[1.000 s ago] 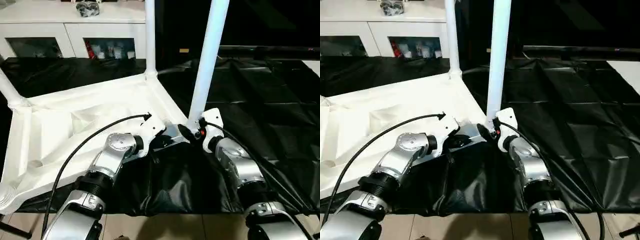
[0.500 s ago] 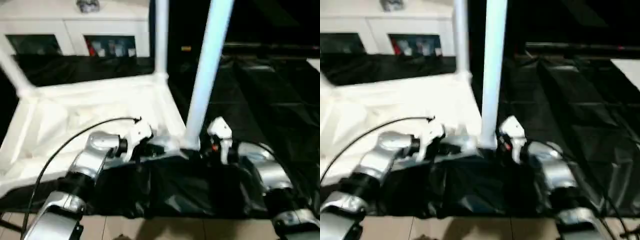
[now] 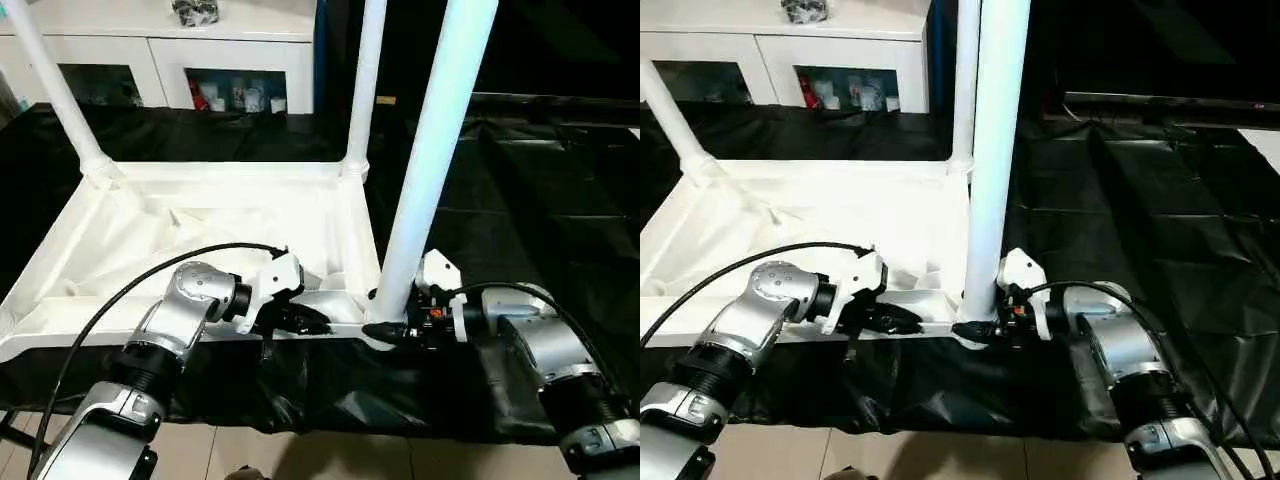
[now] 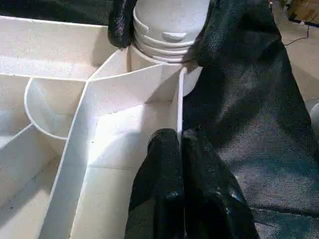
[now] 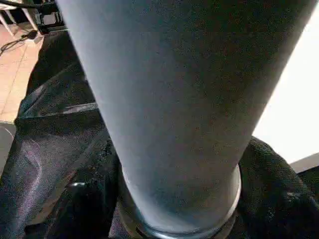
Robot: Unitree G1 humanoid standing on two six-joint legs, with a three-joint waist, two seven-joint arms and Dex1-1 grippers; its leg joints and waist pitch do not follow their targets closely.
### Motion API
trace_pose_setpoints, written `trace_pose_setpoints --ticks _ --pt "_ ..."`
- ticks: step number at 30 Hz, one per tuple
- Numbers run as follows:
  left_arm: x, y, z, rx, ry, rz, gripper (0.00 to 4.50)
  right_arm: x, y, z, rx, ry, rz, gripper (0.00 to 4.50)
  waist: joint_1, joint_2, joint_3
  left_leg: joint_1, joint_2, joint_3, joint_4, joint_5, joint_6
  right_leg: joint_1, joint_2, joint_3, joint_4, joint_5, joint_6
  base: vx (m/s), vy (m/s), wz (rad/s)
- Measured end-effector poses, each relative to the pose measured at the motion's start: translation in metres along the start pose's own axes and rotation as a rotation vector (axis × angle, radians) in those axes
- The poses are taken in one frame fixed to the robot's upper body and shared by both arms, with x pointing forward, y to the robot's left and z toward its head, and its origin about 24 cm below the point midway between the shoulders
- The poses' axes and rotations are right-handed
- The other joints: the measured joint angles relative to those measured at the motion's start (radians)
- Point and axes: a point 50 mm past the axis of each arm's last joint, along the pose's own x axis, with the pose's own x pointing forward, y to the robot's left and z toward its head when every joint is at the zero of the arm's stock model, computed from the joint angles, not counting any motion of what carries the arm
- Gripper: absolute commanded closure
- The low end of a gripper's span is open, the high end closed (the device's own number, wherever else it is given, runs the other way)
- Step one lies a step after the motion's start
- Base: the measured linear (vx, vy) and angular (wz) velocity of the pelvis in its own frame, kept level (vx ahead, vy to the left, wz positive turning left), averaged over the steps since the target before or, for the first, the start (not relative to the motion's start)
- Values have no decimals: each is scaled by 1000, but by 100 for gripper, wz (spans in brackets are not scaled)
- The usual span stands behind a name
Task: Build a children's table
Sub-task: Rotate leg to tighten
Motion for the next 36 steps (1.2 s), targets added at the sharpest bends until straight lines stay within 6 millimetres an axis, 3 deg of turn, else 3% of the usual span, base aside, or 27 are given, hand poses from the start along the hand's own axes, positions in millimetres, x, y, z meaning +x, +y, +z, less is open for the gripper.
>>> trace_pose_setpoints --ticks 4,12,17,18,25,30,36 --pt "3 3 0 -9 -10 71 450 3 -5 -2 10 -23 -88 175 0 -1 -1 1 0 0 0 0 0 1 0 0 1 1 -1 0 0 0" --pt "27 15 7 -81 -35 366 450 32 -30 -1 174 -126 -581 178 -40 -7 -1 6 -3 0 0 0 -1 2 -1 3 -2 0 1 0 0 0" --pt "37 16 11 -89 -37 437 450 42 -34 2 217 -140 -727 178 -42 -3 -3 7 -6 -3 -1 0 -1 2 -2 4 -3 0 1 0 0 0" --pt "38 16 11 -89 -38 442 450 42 -34 2 222 -149 -737 122 -41 -3 -3 6 -6 -3 -2 0 -1 2 -2 4 -3 0 1 0 0 0" --pt "39 16 13 -83 -43 434 450 39 -32 2 213 -171 -705 63 -38 0 -4 5 -7 -3 -3 0 -1 1 -2 4 -3 0 2 0 0 0" --pt "34 14 13 -68 -54 365 450 25 -29 -1 149 -149 -591 63 -35 0 -4 4 -6 -3 -6 0 -1 0 -1 3 -2 1 1 0 0 0" --pt "16 10 6 -49 -50 215 450 5 -16 -3 47 -93 -323 63 -21 1 -4 -1 -1 -2 -7 0 -1 -4 1 0 -2 -1 2 0 0 0"
